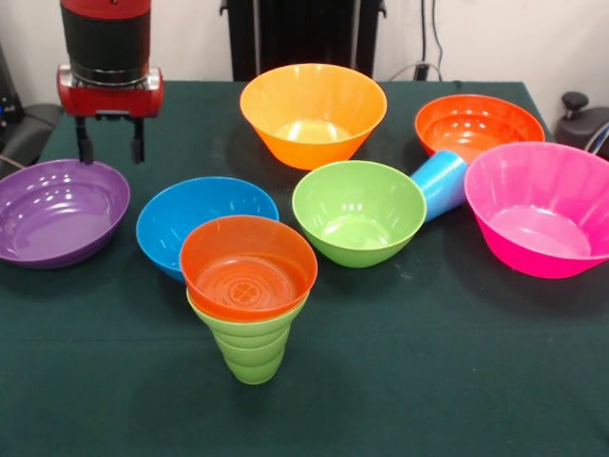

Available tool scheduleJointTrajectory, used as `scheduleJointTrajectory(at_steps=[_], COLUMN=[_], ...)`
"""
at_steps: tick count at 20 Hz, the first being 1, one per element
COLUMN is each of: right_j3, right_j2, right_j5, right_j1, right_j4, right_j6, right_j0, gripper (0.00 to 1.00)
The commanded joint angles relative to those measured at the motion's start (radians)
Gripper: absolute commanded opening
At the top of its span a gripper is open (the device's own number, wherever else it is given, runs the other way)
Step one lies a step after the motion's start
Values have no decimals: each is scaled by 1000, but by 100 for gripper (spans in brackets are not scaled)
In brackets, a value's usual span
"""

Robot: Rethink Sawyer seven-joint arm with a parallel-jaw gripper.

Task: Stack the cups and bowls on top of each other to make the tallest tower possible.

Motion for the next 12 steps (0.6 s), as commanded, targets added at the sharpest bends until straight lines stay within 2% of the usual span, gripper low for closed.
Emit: scheduleJointTrajectory(at_steps=[1,4,7,12], right_j3=[-66,-76,-65,-109], right_j2=[31,35,49,73], right_j5=[201,248,256,271], right_j1=[-12,-24,-35,-39], right_j4=[0,9,24,47], right_j6=[32,43,62,82], right_j0=[40,55,56,73], gripper=[100,100,100,100])
